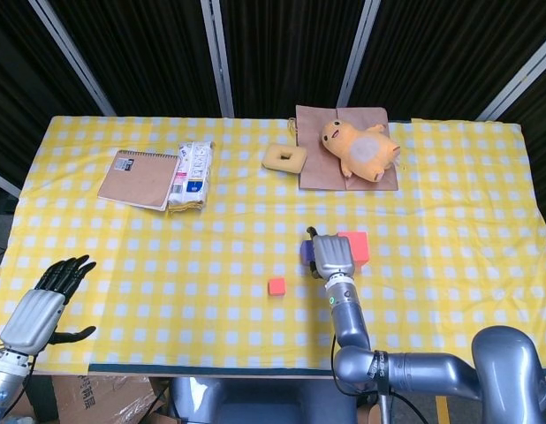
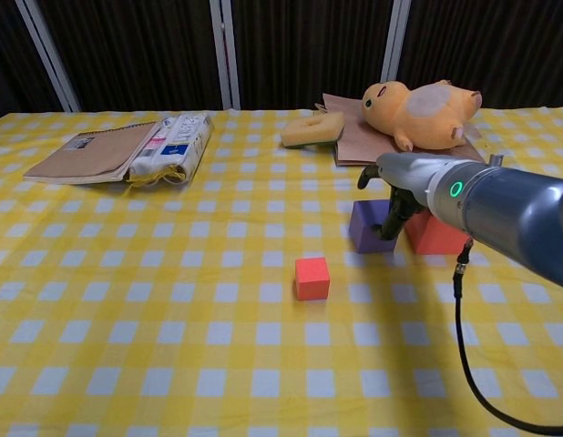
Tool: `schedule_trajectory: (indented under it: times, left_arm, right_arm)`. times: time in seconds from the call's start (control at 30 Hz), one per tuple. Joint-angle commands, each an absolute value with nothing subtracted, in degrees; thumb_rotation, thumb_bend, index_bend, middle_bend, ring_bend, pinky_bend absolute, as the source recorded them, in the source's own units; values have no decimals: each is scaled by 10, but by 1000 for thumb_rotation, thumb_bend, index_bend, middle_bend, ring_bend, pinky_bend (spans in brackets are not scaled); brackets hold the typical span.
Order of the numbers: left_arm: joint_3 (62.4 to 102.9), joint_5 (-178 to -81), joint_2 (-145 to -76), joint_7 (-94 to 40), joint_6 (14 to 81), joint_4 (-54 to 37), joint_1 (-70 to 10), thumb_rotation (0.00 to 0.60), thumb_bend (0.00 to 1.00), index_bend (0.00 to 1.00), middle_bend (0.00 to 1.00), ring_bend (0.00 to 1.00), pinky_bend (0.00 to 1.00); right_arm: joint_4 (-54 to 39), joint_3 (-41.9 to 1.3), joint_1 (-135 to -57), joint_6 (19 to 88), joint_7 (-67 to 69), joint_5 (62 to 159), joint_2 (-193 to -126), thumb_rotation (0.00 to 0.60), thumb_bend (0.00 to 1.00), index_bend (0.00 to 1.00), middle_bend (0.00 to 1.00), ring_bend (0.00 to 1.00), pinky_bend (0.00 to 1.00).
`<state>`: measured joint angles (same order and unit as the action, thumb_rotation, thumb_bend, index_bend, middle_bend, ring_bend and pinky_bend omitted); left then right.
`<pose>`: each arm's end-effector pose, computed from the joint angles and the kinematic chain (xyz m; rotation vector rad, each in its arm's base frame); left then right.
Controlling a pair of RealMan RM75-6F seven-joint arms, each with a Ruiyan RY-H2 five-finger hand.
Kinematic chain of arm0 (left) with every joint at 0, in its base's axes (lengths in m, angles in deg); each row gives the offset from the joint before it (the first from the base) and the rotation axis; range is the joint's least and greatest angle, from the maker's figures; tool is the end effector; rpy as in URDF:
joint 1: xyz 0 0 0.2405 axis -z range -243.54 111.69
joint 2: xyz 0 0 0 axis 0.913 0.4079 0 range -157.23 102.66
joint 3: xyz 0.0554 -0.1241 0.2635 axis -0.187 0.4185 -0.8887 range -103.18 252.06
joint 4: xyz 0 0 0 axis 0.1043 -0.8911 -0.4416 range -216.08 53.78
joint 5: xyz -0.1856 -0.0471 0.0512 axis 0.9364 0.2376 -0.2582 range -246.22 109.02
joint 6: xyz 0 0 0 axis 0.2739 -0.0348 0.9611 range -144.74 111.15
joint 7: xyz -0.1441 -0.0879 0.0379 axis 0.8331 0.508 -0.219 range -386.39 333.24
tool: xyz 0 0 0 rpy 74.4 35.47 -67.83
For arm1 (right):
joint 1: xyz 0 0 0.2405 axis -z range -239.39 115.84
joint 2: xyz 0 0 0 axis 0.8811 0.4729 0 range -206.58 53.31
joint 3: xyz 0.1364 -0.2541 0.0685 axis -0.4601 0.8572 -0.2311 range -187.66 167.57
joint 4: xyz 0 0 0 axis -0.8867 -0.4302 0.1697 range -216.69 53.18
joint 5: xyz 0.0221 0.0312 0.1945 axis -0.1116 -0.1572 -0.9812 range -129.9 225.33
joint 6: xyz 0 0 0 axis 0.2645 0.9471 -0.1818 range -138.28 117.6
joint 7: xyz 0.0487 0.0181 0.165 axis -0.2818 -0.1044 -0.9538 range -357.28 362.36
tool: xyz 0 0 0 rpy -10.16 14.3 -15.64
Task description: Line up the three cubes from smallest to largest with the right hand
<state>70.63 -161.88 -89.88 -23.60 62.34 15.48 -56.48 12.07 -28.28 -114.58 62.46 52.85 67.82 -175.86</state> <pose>-0.3110 0.2079 0.1482 -1.6354 -1.0392 -0.9462 -0.1297 -0.3941 -0.0546 1.6082 -1.1909 0.6026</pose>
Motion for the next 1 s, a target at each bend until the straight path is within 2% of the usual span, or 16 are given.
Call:
schedule_trajectory:
  times: [0.03,0.37,0.57,0.8,1.0]
  left_arm:
    - [706,-1619,-899,-236,624,155,-565,600,0,0,0,0,0]
    - [706,-1620,-898,-233,624,155,-565,600,0,0,0,0,0]
    - [705,-1617,-897,-232,621,158,-565,600,0,0,0,0,0]
    - [705,-1616,-897,-234,621,158,-565,600,0,0,0,0,0]
    - [705,-1616,-896,-234,620,159,-565,600,0,0,0,0,0]
  right_arm:
    - [132,-282,-1146,630,532,683,-1754,600,517,85,981,1000,1000]
    - [198,-282,-1146,656,545,697,-1734,600,515,82,981,1000,1000]
    - [277,-269,-1153,681,571,712,-1723,600,448,88,982,1000,1000]
    - [306,-247,-1157,697,578,706,-1753,600,436,232,981,1000,1000]
    - [281,-236,-1155,698,565,709,-1788,600,435,263,981,1000,1000]
